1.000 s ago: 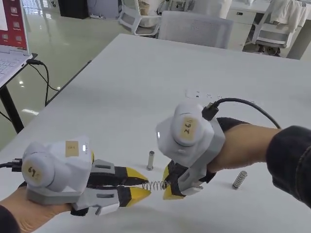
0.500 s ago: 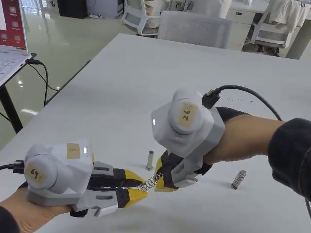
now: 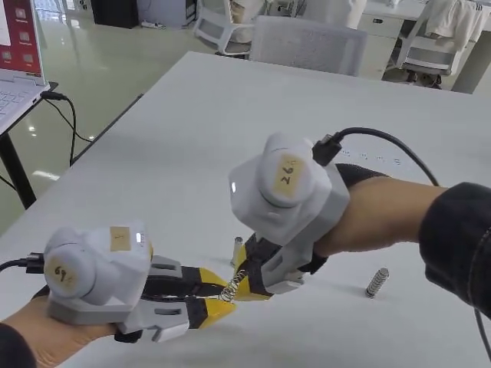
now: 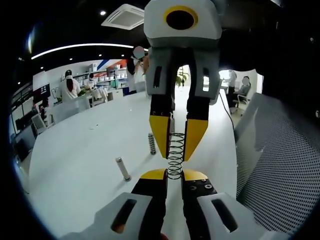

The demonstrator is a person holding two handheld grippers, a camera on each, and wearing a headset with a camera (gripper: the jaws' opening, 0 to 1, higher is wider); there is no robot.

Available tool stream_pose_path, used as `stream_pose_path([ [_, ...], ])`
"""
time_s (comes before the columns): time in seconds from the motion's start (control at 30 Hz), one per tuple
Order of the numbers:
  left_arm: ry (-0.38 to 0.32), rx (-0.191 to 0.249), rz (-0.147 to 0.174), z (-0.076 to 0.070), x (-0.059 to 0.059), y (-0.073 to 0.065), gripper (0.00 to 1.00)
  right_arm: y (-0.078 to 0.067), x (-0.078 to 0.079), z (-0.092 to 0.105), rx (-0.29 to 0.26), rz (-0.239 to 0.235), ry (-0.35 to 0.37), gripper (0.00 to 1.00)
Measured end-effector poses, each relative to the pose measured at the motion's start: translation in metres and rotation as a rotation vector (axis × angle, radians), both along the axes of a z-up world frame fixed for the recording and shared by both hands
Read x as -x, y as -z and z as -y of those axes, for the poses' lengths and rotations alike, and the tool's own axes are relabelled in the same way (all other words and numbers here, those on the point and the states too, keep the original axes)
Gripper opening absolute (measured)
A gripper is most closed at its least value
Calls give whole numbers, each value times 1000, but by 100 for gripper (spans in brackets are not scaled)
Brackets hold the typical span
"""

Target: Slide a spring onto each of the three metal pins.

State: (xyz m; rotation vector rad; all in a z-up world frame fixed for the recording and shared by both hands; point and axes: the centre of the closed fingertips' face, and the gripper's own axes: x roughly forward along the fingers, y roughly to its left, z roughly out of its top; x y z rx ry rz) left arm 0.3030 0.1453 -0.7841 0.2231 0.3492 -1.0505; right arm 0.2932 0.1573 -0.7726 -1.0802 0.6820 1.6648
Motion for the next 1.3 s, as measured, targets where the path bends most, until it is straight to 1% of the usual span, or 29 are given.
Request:
stream_pose_path([
  [0.27, 4, 5, 1, 3, -1, 0, 7, -2, 2, -4, -5, -1, -3, 13],
  [0.77, -7, 4, 1, 3, -4, 1, 8, -1, -1, -4, 4, 7, -3, 13],
  [0.93, -11, 11, -3, 3, -4, 0, 9, -1, -2, -3, 7, 10, -1, 13],
  [1.07, -18, 12, -2, 2, -5, 1, 13, 1, -4, -1, 14, 15, 3, 13],
  [1.3, -41, 3, -3, -3, -8, 3, 22, 0, -7, 1, 15, 19, 12, 13],
])
